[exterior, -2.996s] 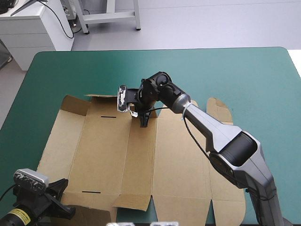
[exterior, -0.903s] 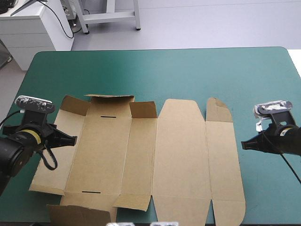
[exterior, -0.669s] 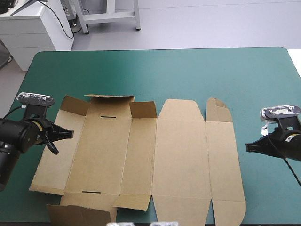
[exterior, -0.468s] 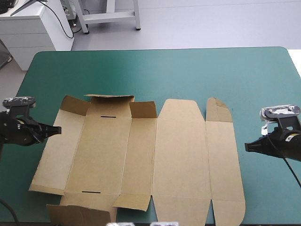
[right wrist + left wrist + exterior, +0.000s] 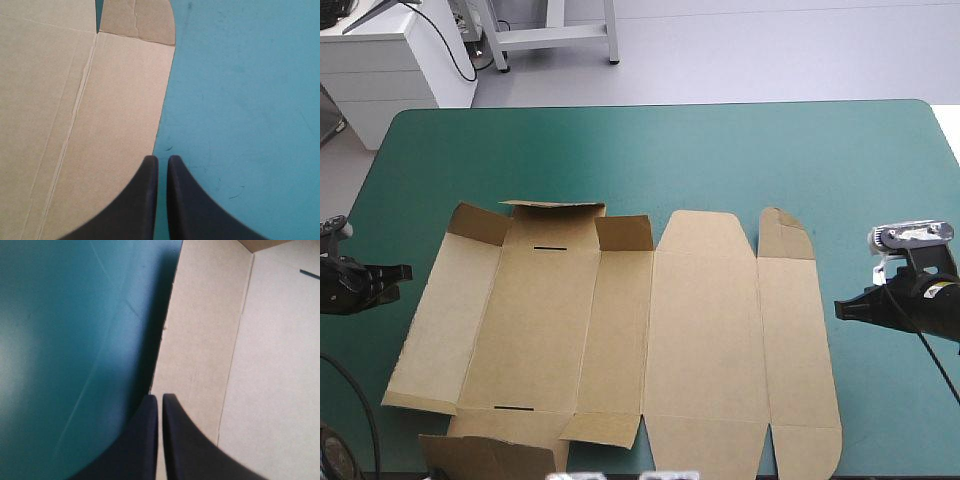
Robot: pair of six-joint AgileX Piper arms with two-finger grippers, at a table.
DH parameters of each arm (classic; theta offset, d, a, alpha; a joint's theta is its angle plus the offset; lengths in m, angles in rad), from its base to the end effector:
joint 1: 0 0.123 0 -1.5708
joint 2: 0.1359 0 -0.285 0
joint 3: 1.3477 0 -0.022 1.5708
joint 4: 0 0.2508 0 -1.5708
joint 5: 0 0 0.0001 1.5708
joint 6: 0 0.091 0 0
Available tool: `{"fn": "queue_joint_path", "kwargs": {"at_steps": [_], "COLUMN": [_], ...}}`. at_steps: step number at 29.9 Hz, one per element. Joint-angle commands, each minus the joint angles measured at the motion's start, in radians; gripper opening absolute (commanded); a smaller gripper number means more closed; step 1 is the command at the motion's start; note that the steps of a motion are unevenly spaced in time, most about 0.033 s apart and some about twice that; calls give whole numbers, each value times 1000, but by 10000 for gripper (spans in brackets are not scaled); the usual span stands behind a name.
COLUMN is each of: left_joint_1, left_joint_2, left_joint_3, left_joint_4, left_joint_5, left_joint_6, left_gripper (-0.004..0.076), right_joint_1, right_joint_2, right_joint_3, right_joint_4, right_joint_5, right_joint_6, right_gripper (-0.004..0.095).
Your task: Fold the box
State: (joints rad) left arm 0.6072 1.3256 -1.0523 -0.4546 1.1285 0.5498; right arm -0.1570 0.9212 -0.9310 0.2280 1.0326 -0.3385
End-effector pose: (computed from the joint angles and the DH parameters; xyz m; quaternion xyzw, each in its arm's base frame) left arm 0.2210 0.1095 0.3017 -0.0973 0.9639 -0.1114 0.2214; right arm 0.1619 -0.0077 0.3461 -0.0607 0.9422 0.0315 0.3280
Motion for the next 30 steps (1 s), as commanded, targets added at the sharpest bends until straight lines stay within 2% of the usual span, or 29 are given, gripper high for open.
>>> {"fn": "queue_joint_path", "kwargs": {"at_steps": [1, 13, 14, 17, 20, 22, 30], "left_joint_1": [3, 3, 3, 3, 3, 3, 3], "left_joint_2": [-8, -7, -7, -7, -7, -7, -4], "left_joint_3": [-31, -21, -15, 10, 43, 56, 101], "left_joint_4": [-62, -44, -44, -44, -44, -44, 34], "left_joint_5": [-26, -6, 0, 0, -11, -8, -8], "left_joint_6": [22, -27, -27, -27, -27, -38, 28], "left_gripper": [15, 30, 47, 167, 365, 450, 456], "right_joint_1": [-6, -6, -6, -6, -6, -6, -6], "right_joint_2": [-12, -12, -12, -12, -12, -12, -12], "right_joint_3": [-22, -20, -20, -20, -20, -20, -20], "right_joint_4": [17, 15, 15, 15, 15, 15, 15], "right_joint_5": [-44, -44, -44, -44, -46, -46, -46], "right_joint_6": [-13, -17, -22, -35, -35, -35, -43], "right_gripper": [48, 47, 47, 47, 47, 47, 46]}}
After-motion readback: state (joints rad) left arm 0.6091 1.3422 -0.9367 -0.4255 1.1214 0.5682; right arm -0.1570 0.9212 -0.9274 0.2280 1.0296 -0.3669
